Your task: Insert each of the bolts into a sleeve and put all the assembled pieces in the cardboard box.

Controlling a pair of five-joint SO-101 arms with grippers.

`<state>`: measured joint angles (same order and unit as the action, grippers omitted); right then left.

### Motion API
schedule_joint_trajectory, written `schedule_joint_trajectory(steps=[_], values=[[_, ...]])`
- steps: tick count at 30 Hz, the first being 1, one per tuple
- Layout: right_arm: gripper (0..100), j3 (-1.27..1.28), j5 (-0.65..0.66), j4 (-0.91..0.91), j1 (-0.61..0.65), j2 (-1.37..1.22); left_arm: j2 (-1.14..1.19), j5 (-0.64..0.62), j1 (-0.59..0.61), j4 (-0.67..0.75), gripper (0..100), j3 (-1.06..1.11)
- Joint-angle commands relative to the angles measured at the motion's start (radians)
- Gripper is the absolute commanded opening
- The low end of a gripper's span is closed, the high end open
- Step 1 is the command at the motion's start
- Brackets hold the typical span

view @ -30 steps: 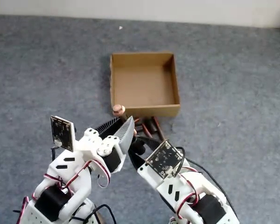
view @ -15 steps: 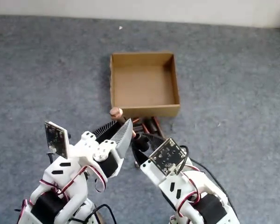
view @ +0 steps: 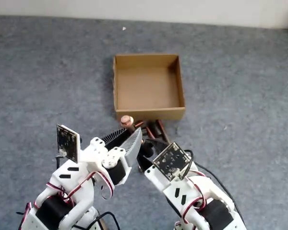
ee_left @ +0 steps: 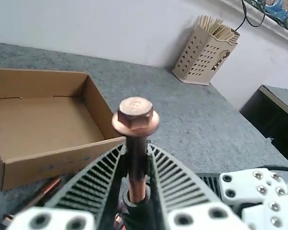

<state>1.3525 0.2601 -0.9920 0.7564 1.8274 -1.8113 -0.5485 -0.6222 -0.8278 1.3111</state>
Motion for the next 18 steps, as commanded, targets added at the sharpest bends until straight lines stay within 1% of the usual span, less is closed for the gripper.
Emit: schedule_joint_trajectory(steps=[1, 4, 9, 15, 16, 18], values=[[0.5, -0.015, 0.009, -0.005, -0.012, 0.01, -0.005, 0.0, -0.027, -0.009, 1, 0.001], [0.5, -0.015, 0.009, -0.005, -0.018, 0.01, -0.005, 0.002, -0.062, -0.023, 1, 0.019], [0.5, -0.015, 0.005, 0.007, -0.019, 0.01, -0.005, 0.002, -0.166, -0.103, 1, 0.027], [0.5, -0.016, 0.002, 0.035, -0.05, 0.01, -0.005, 0.002, -0.179, -0.149, 1, 0.028], [0.5, -0.016, 0.002, 0.035, -0.058, 0.01, -0.005, 0.002, -0.183, -0.16, 2, 0.028], [0.5, -0.016, 0.002, 0.036, -0.068, 0.01, -0.005, 0.002, -0.183, -0.186, 7, 0.027]])
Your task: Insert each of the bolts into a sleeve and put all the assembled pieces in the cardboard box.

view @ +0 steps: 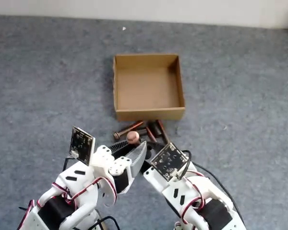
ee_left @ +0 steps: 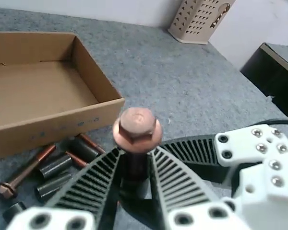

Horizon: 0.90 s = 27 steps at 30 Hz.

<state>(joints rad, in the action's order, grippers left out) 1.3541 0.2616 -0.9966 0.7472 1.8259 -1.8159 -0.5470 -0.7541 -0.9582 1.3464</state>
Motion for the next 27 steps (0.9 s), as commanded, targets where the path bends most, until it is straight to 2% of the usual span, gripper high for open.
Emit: schedule_joint_trajectory(steps=[1, 4, 6, 16, 19, 24, 27], values=[[0.5, -0.018, 0.0, 0.051, -0.059, 0.012, -0.001, 0.0, -0.051, -0.069, 12, -0.01], [0.5, -0.018, 0.0, 0.061, -0.065, 0.012, -0.001, 0.0, -0.047, -0.112, 25, -0.013], [0.5, -0.018, 0.0, 0.064, -0.085, 0.012, -0.001, 0.0, -0.045, -0.133, 28, -0.013], [0.5, -0.008, -0.002, 0.081, -0.18, 0.012, -0.002, 0.003, -0.019, -0.133, 23, -0.018], [0.5, -0.008, -0.002, 0.081, -0.196, 0.012, -0.002, 0.003, 0.073, -0.133, 17, -0.058], [0.5, -0.004, -0.008, 0.073, -0.245, 0.01, -0.002, 0.003, 0.265, -0.138, 0, -0.088], [0.5, -0.004, -0.077, 0.053, -0.298, 0.008, -0.002, 0.011, 0.367, -0.163, 2, -0.062]])
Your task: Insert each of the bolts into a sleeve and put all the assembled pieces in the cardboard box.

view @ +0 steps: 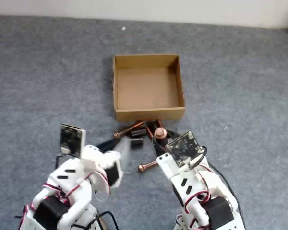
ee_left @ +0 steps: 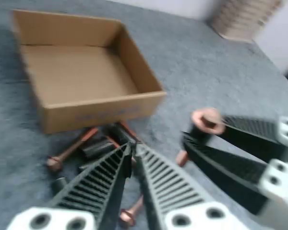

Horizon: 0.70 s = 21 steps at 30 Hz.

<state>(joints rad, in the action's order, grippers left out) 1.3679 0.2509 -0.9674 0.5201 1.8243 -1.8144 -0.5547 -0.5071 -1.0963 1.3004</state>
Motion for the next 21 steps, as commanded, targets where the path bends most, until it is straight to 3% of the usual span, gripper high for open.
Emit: schedule_joint_trajectory(steps=[1, 5, 10, 17, 21], values=[[0.5, -0.018, -0.075, 0.022, -0.085, 0.007, -0.004, 0.054, 0.154, -0.031, 1, -0.002], [0.5, -0.018, -0.077, -0.016, -0.127, 0.005, -0.004, 0.222, 0.311, -0.032, 1, 0.071], [0.5, -0.018, -0.078, -0.019, -0.128, 0.004, -0.004, 0.325, 0.456, -0.031, 1, 0.168], [0.7, -0.028, -0.077, -0.019, -0.13, -0.002, -0.004, 0.356, 0.496, -0.029, 1, 0.282], [0.7, -0.056, -0.077, -0.01, -0.13, -0.15, -0.004, 0.358, 0.499, 0.008, 1, 0.311]])
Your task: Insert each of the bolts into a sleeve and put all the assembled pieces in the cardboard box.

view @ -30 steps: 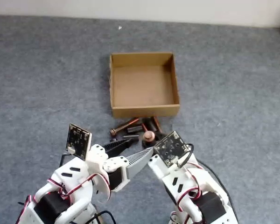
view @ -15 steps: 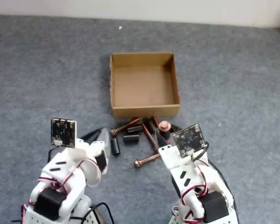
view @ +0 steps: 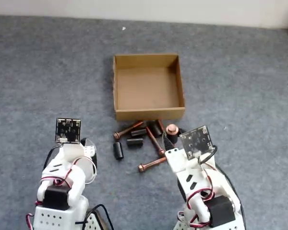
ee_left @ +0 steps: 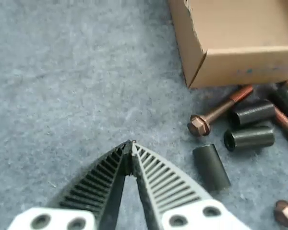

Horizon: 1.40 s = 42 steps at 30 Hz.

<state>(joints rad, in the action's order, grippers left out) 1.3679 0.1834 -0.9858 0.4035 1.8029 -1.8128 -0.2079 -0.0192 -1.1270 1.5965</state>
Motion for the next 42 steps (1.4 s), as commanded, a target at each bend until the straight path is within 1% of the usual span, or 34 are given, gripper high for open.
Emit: schedule_joint_trajectory(steps=[1, 3, 8, 10, 17, 23, 27, 32, 36, 39, 42], values=[[0.7, -0.085, -0.012, 0.021, -0.013, -0.193, -0.005, 0.011, 0.013, 0.052, 1, 0.024], [0.7, -0.148, -0.012, 0.045, -0.012, -0.334, -0.005, 0.014, 0.015, 0.069, 1, 0.035], [0.7, -0.415, -0.014, 0.107, -0.012, -0.677, -0.005, 0.146, 0.016, 0.066, 1, 0.036], [0.7, -0.535, -0.014, 0.139, -0.012, -0.808, -0.005, 0.176, 0.016, 0.066, 1, 0.036], [0.7, -0.894, -0.009, 0.259, -0.012, -1.253, -0.004, 0.186, 0.016, 0.071, 1, 0.051], [0.6, -1.104, -0.008, 0.364, -0.015, -1.606, -0.004, 0.184, 0.016, 0.072, 1, 0.051], [0.6, -1.218, -0.008, 0.38, -0.035, -1.811, -0.004, 0.183, 0.016, 0.072, 1, 0.051], [0.6, -1.331, -0.008, 0.377, -0.062, -2.006, -0.004, 0.183, 0.016, 0.072, 1, 0.051], [1.0, -1.366, -0.008, 0.369, -0.068, -2.101, -0.004, 0.183, 0.016, 0.072, 1, 0.051], [2.0, -1.394, -0.011, 0.305, -0.071, -2.134, -0.004, 0.183, 0.016, 0.072, 1, 0.051], [7.3, -1.445, -0.012, 0.206, -0.071, -2.138, -0.004, 0.184, 0.016, 0.072, 1, 0.051]])
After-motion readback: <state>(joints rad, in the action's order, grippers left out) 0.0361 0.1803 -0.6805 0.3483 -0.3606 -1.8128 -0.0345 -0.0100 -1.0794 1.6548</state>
